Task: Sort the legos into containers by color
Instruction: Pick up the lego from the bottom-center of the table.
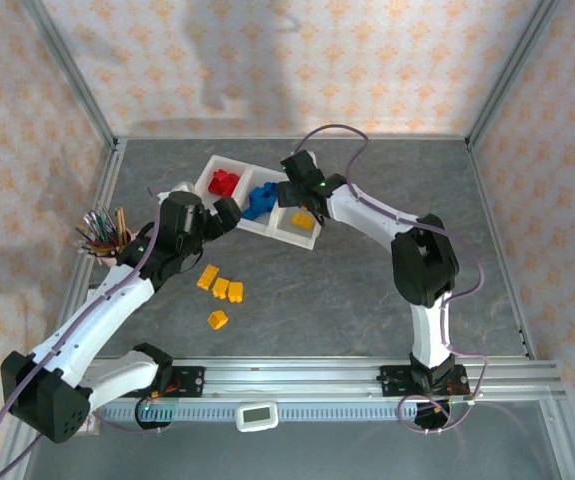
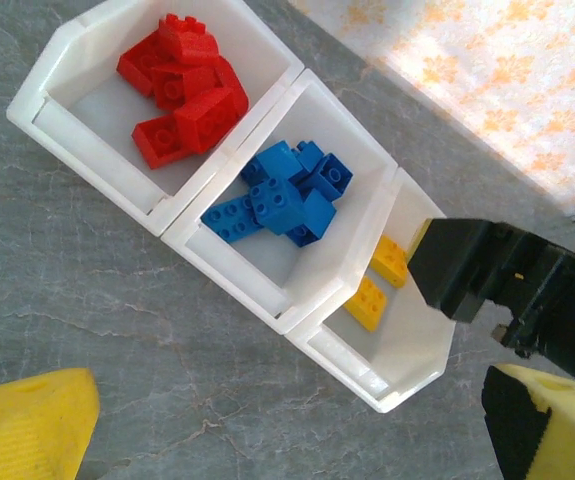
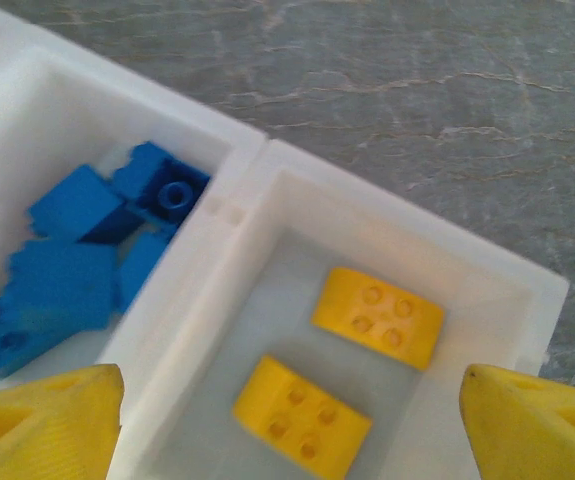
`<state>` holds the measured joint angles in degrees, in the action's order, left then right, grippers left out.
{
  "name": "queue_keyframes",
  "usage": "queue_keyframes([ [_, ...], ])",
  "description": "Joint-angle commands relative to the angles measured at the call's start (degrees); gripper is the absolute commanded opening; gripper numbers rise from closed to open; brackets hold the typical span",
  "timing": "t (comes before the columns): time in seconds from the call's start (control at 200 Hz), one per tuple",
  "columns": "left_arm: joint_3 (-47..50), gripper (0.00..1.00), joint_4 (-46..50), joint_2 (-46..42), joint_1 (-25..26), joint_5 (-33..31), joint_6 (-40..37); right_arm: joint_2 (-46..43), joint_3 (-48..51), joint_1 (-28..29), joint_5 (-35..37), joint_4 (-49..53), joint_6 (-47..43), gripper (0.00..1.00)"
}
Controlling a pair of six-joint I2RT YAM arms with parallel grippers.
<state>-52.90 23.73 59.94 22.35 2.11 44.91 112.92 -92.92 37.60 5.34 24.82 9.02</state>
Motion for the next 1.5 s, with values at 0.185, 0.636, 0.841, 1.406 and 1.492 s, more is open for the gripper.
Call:
queue_keyframes([
  [0.185, 0.2, 0.99, 11.55, -8.79, -0.71, -5.73, 0.82, -9.75, 7.96, 9.41, -2.28, -0.93, 5.04, 0.87],
  [0.636, 2.89, 0.99, 24.03, -19.11, -0.66, -11.24, 7.37, -4.79, 16.31, 22.47, -9.21, -8.82, 6.71, 0.89],
  [0.841, 2.76, 0.99, 26.17, -19.38, -0.64, -11.77, 7.81, -1.54, 15.71, 26.56, -9.48, -7.77, 5.04, 0.89],
  [1.406, 3.5, 0.99, 24.79, -18.63, -0.64, -11.34, 7.65, 3.43, 14.44, 27.97, -4.04, -5.91, 8.99, 0.79],
  [1.492, 3.51, 1.0, 24.64, -18.63, -0.65, -11.25, 7.74, 2.55, 14.74, 27.95, -2.39, -5.43, 9.75, 0.75],
])
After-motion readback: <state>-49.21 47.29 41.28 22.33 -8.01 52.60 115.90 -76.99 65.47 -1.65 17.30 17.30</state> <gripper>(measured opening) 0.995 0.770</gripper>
